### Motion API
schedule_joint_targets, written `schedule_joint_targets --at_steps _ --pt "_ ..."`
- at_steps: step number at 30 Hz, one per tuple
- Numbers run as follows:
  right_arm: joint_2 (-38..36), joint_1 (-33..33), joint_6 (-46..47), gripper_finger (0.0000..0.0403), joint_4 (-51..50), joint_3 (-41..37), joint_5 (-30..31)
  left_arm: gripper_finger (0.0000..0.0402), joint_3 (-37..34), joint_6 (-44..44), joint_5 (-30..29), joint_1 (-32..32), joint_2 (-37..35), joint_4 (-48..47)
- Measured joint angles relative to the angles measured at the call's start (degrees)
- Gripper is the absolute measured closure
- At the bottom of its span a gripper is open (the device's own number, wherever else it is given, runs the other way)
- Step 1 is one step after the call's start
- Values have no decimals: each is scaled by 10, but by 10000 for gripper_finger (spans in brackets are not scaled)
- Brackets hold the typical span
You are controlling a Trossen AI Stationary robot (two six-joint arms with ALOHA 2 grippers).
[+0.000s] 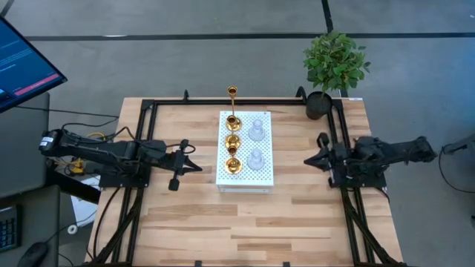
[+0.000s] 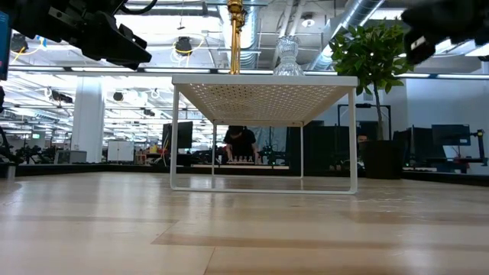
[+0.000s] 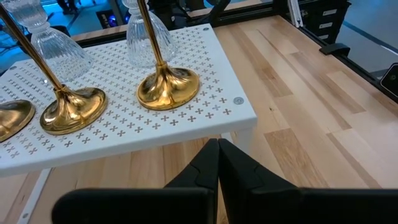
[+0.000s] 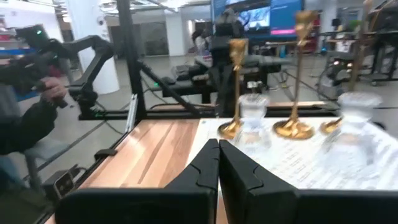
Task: Pick & Place candle stick holders
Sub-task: Return to Home Position
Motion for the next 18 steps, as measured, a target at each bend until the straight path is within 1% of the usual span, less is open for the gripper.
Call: schedule_joint_targets --at_steps 3,9,18 --pt "-4 0 2 403 42 -43 -16 394 0 0 0 0 0 1" --pt "-18 0 -1 403 91 -109 -19 394 0 2 0 0 0 1" --pt "-90 0 -23 403 67 -133 -30 394 0 2 0 0 0 1"
